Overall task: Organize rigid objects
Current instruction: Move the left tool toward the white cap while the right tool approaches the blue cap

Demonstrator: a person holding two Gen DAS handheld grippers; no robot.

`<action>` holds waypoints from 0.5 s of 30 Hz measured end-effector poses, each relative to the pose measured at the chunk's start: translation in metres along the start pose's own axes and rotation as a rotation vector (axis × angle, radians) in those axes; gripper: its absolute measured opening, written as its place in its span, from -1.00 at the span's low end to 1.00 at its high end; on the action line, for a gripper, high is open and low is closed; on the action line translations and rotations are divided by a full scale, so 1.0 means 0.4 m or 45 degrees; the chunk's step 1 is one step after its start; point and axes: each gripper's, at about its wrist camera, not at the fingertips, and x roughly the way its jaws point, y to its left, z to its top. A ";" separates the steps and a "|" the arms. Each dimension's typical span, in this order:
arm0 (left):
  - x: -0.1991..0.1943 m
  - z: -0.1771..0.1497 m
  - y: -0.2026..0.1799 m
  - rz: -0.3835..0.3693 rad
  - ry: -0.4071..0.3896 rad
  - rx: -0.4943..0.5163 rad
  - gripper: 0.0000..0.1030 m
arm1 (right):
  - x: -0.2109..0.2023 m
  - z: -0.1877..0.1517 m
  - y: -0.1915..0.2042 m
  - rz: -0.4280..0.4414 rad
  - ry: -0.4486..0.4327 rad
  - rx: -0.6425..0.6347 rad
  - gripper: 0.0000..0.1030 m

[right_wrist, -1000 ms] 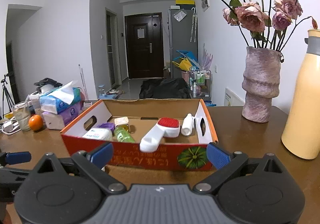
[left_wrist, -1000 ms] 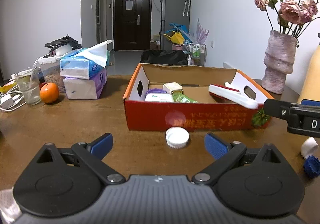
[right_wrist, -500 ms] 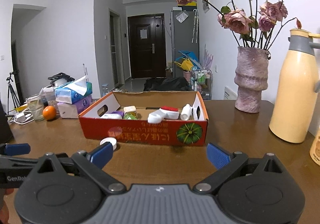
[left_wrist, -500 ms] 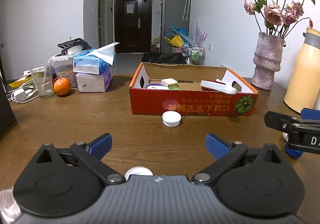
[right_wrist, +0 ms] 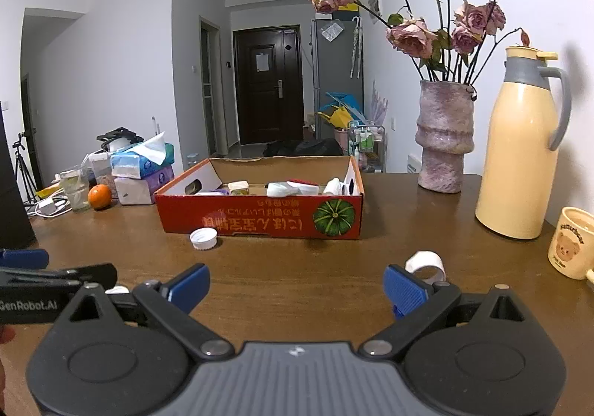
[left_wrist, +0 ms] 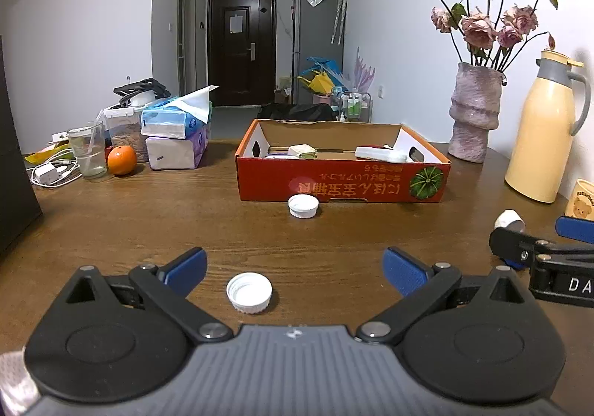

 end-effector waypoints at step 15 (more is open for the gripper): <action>-0.053 -0.040 0.012 0.011 -0.002 -0.013 1.00 | -0.065 -0.056 -0.026 -0.017 0.039 -0.003 1.00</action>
